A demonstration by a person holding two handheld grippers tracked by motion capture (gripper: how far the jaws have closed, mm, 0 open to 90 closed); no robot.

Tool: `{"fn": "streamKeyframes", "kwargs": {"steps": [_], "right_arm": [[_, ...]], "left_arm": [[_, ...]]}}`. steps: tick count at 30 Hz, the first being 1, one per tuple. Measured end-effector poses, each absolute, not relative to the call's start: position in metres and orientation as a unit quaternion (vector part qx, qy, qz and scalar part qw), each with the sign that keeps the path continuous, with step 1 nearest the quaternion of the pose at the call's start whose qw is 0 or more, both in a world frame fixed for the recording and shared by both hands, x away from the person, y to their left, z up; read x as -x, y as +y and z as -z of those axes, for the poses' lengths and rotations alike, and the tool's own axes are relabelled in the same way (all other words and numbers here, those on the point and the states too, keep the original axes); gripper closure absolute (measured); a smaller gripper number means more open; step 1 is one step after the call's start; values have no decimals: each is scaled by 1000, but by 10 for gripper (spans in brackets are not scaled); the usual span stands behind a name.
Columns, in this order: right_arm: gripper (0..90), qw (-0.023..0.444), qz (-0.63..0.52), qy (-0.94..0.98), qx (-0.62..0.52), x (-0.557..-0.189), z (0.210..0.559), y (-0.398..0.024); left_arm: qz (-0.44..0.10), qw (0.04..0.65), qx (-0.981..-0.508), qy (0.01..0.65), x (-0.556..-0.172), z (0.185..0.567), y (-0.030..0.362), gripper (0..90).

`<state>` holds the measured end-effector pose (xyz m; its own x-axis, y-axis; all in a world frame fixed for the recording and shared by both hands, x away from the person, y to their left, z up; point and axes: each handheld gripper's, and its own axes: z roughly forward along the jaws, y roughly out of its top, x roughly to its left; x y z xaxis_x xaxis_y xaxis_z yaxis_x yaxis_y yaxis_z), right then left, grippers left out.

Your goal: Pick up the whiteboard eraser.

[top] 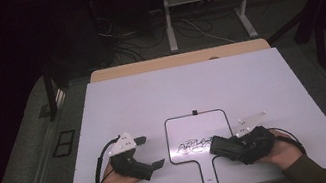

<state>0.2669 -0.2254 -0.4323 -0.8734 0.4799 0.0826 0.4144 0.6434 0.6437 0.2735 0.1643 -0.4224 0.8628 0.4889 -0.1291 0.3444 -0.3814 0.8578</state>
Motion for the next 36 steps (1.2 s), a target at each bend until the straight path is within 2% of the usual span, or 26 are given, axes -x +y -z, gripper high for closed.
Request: {"fn": "streamKeyframes", "kwargs": {"steps": [8, 20, 36], "right_arm": [[386, 54, -351, 901, -249, -274, 423, -225], [387, 62, -356, 899, -246, -307, 408, -206], [387, 64, -331, 915, -220, -339, 424, -171]], "left_arm": [[-74, 497, -826, 254, -274, 423, 163, 0], [-72, 499, -825, 254, -274, 423, 163, 0], [-71, 499, -826, 253, -274, 423, 163, 0]]}}
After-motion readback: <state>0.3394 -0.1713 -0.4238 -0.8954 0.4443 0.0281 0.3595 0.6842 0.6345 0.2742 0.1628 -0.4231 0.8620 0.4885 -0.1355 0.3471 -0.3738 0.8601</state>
